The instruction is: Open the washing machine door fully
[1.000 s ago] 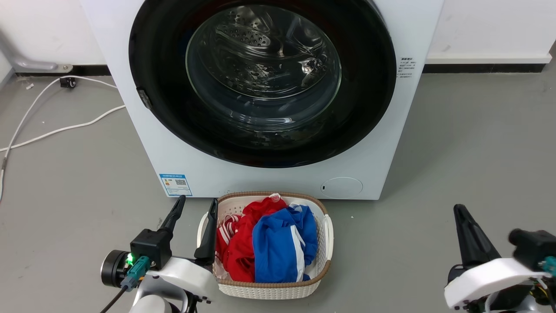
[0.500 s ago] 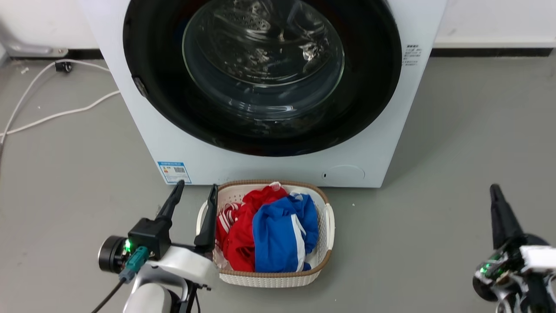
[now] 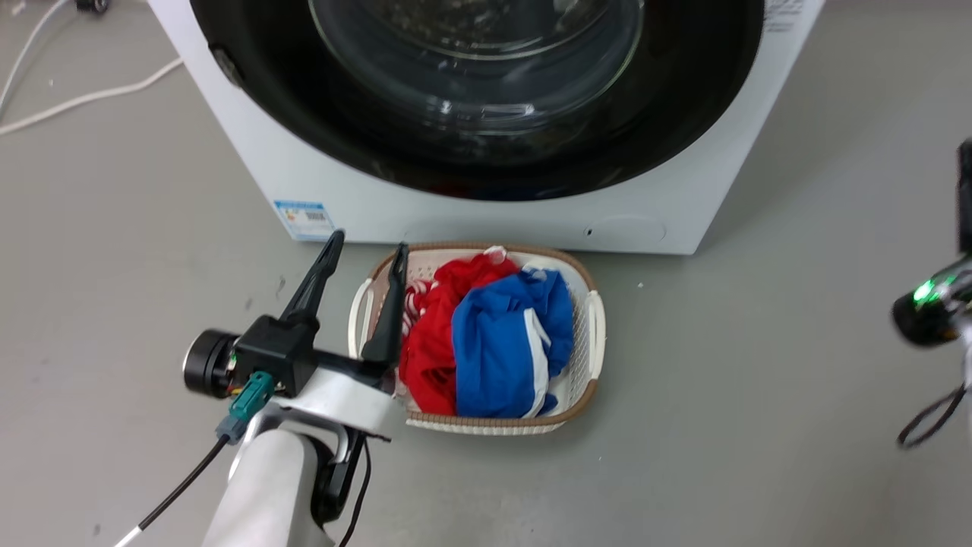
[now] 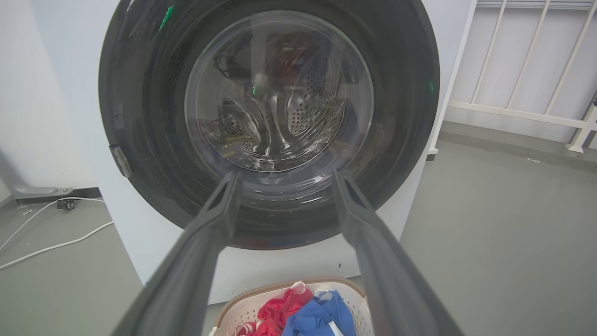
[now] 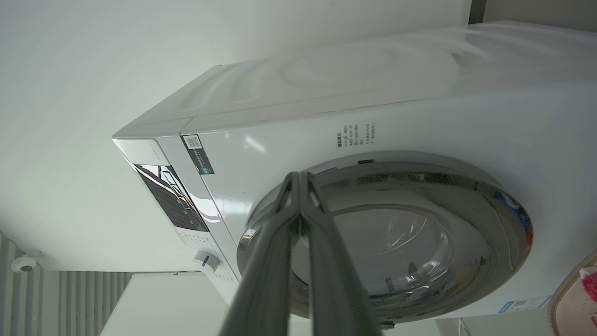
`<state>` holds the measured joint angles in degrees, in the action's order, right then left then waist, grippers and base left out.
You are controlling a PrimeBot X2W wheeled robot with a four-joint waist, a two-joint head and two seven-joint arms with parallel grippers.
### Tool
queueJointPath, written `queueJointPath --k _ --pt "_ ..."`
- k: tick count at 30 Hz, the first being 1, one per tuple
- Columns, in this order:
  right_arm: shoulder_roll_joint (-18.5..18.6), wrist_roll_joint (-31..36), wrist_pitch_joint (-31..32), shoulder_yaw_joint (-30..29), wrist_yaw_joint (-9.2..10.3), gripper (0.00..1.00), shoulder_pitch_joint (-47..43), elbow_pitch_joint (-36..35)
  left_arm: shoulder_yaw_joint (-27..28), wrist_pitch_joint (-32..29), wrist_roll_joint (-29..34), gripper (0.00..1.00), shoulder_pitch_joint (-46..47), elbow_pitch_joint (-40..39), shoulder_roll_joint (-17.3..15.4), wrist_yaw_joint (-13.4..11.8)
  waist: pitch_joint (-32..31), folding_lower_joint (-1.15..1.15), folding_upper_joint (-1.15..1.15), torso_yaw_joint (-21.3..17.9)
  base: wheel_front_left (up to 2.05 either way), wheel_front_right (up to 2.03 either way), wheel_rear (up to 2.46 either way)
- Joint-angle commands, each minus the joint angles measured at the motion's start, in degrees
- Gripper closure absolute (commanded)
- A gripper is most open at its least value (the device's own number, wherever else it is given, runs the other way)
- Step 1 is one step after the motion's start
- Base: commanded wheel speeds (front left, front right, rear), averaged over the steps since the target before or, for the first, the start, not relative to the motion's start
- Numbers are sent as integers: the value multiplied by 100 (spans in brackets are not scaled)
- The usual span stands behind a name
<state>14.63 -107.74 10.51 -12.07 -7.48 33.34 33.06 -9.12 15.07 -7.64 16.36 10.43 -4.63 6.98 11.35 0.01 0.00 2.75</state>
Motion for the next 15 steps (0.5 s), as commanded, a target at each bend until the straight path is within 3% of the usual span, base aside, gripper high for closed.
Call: queueJointPath --k 1,7,15 --pt "131 -23 31 69 -3 100 243 128 -43 14 24 0 110 -37 25 9 242 -1 0 159 0 0 0" --pt "789 -113 330 766 -3 100 1666 1330 -192 14 -9 0 462 -178 63 38 734 -1 0 380 0 0 0" --pt "1096 269 902 1850 -3 100 3289 2461 -255 14 81 0 706 -347 94 43 1260 -1 0 599 0 0 0"
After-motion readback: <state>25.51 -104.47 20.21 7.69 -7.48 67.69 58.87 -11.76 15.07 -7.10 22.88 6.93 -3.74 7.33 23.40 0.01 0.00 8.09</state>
